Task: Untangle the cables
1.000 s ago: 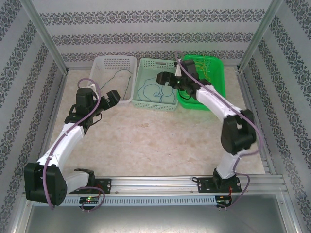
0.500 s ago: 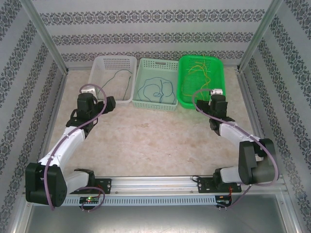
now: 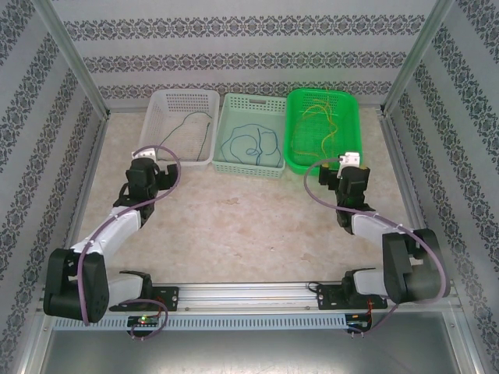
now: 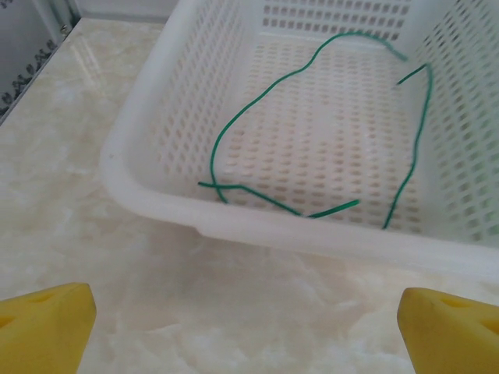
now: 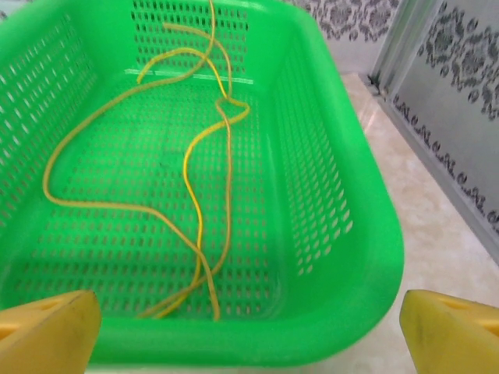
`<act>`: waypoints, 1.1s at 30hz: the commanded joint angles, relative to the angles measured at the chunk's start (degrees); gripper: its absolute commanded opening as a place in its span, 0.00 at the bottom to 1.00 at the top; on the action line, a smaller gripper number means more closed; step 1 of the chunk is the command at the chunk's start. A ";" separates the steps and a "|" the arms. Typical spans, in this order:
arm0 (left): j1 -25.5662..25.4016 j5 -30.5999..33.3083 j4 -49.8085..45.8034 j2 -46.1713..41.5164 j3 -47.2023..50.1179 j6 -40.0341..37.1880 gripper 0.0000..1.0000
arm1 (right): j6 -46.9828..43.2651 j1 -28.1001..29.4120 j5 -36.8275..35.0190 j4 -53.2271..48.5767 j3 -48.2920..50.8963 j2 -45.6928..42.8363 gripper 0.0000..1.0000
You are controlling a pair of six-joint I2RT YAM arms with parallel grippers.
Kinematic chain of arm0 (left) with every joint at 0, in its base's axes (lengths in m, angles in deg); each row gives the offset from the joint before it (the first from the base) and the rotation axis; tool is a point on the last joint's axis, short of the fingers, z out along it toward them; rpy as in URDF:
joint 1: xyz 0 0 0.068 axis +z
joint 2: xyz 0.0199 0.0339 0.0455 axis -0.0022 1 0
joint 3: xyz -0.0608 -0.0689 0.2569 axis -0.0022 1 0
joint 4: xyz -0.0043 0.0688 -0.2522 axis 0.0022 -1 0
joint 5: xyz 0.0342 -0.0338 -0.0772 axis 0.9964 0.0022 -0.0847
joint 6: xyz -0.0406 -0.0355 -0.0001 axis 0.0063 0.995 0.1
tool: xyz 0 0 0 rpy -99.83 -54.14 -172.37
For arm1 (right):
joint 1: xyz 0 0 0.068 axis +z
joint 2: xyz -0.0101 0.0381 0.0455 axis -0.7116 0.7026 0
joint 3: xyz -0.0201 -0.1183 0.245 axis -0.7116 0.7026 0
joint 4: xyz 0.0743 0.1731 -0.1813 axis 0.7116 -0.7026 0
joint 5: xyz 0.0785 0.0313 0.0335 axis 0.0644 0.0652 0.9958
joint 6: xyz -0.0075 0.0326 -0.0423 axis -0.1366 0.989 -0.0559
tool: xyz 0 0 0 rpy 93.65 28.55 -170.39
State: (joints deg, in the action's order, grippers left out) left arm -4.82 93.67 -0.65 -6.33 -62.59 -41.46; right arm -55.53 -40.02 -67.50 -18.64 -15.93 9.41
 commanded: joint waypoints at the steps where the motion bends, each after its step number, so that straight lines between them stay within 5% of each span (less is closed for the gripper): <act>1: 0.73 3.50 7.65 1.52 2.64 -3.71 1.00 | 0.74 -0.54 -2.67 9.08 0.60 5.41 0.98; 10: 0.73 4.32 25.81 8.55 9.90 -6.93 1.00 | 0.58 -1.35 1.98 11.57 1.70 6.40 0.98; 12: 0.74 2.98 26.39 10.57 8.27 -8.21 1.00 | 0.66 -1.92 2.44 21.86 4.10 10.77 0.98; 21: 1.89 -4.21 45.33 19.41 13.66 -9.53 0.99 | 0.72 -2.88 5.89 16.43 2.83 8.93 0.98; 33: 3.11 -4.31 39.57 19.04 11.53 -7.68 0.99 | 0.35 -2.62 5.67 16.49 2.98 8.77 0.98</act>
State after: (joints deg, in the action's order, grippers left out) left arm -2.61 90.28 36.53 12.82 -50.17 -49.65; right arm -54.44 -42.27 -63.26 -0.98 -13.59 17.93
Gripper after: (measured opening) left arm 0.994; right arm 0.981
